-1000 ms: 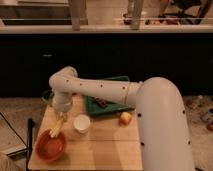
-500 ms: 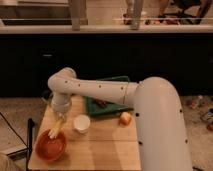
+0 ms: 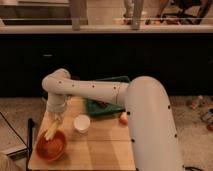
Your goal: Place banana in red bowl
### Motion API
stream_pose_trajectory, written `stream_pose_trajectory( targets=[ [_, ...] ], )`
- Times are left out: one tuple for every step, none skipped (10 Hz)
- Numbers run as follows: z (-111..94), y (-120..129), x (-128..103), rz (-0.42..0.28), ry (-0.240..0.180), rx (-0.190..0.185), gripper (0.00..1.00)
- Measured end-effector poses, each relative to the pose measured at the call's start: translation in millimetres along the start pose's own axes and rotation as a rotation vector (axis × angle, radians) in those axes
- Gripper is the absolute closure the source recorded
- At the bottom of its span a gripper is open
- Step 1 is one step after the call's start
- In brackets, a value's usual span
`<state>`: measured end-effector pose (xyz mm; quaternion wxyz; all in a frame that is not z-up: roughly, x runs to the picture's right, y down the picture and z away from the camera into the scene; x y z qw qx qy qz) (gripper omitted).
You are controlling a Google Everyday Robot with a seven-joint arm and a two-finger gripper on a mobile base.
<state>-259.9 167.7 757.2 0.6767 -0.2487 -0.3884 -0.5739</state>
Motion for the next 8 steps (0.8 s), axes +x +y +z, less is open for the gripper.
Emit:
stream_pose_trajectory(
  targets=[
    [0.4, -0.6, -0.5, -0.002, -0.002, -0.001, 0.20],
    [1.0, -1.9, -1.6, -0.006, -0.003, -0.003, 0.20],
    [1.3, -2.7, -2.4, -0.008, -0.004, -0.003, 0.20],
    [1.3, -3.2, -2.9, -0.009, -0.004, -0.003, 0.20],
    [1.5, -3.4, -3.2, -0.010, -0.004, -0.003, 0.20],
    [1.1, -3.7, -3.6, -0.010, -0.004, -0.002, 0.20],
    [0.8, -3.9, -4.0, -0.012, -0.004, -0.002, 0.20],
    [0.3, -3.7, -3.9, -0.012, -0.002, -0.001, 0.20]
  ],
)
